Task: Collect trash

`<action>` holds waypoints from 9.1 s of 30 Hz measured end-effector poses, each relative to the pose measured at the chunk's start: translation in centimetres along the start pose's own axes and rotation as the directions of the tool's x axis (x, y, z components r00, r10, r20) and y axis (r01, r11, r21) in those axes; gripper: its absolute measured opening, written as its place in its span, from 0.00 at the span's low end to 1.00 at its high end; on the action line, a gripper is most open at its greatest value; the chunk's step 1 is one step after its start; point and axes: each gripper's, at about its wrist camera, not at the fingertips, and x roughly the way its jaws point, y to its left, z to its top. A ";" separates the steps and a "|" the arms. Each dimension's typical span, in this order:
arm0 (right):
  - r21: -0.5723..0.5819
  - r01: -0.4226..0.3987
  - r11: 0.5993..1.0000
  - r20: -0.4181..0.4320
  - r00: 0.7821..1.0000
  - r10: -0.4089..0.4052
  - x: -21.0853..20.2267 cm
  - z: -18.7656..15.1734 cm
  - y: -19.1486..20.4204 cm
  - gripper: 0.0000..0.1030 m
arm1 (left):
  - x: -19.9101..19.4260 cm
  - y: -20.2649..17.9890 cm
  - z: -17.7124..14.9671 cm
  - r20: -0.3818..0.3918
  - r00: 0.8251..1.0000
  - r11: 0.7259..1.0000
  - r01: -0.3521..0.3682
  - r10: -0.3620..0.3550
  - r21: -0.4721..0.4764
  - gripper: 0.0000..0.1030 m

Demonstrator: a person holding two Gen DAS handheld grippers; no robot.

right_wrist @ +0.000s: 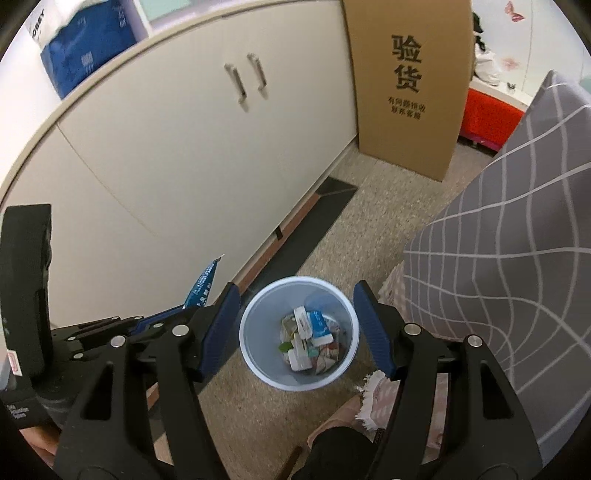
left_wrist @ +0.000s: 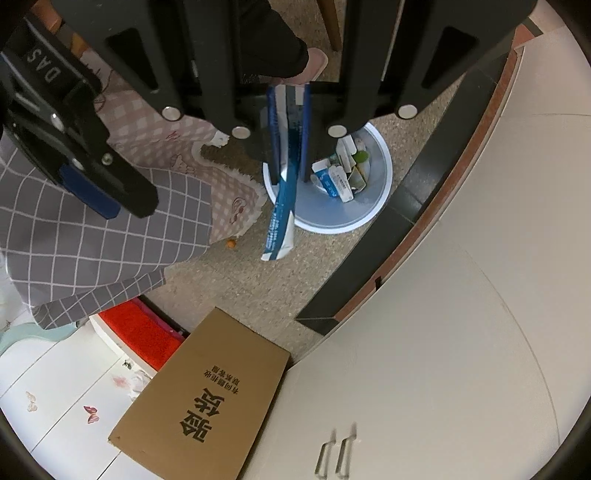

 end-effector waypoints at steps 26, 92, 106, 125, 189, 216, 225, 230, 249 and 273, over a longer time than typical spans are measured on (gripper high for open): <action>0.031 -0.192 0.981 0.206 0.961 0.182 -13.4 4.6 -1.7 0.63 | -13.9 -5.1 1.2 0.329 0.944 1.000 -0.018 0.020 -0.007 0.74; 0.269 -0.014 0.963 0.321 0.944 -0.076 -25.8 10.6 -25.6 0.28 | -10.2 -37.0 10.9 0.119 0.864 0.818 0.406 -0.488 0.406 0.07; 0.102 -0.167 0.981 0.222 0.965 0.141 -20.0 8.9 -8.5 0.28 | -16.8 -17.2 7.0 0.269 0.883 0.908 0.311 -0.386 0.282 0.07; 0.097 -0.120 0.988 -0.083 0.988 0.128 -3.0 2.2 -1.4 0.64 | -6.8 -2.4 2.4 0.184 0.981 0.991 0.045 -0.067 0.126 0.66; 0.225 0.282 0.933 0.704 0.614 -0.356 -50.1 -16.5 -6.9 0.93 | -39.4 -26.1 -20.9 0.735 0.628 0.904 -0.115 -0.254 0.411 0.92; 0.222 0.271 0.937 0.684 0.641 -0.348 -49.0 -16.7 -7.4 0.93 | -38.2 -26.2 -21.4 0.734 0.635 0.889 -0.157 -0.243 0.430 0.92; 0.220 0.269 0.938 0.682 0.644 -0.345 -48.9 -16.7 -7.4 0.93 | -38.1 -26.2 -21.4 0.733 0.637 0.889 -0.160 -0.239 0.429 0.92; 0.220 0.267 0.938 0.680 0.648 -0.344 -48.7 -16.7 -7.4 0.93 | -38.1 -26.1 -21.3 0.731 0.638 0.888 -0.160 -0.241 0.432 0.92; 0.217 0.263 0.940 0.677 0.653 -0.339 -48.3 -16.8 -7.4 0.93 | -37.9 -25.7 -21.0 0.726 0.646 0.886 -0.165 -0.235 0.434 0.92; 0.209 0.253 0.945 0.673 0.664 -0.327 -48.0 -16.7 -7.7 0.93 | -37.9 -25.7 -20.7 0.725 0.648 0.884 -0.168 -0.234 0.435 0.92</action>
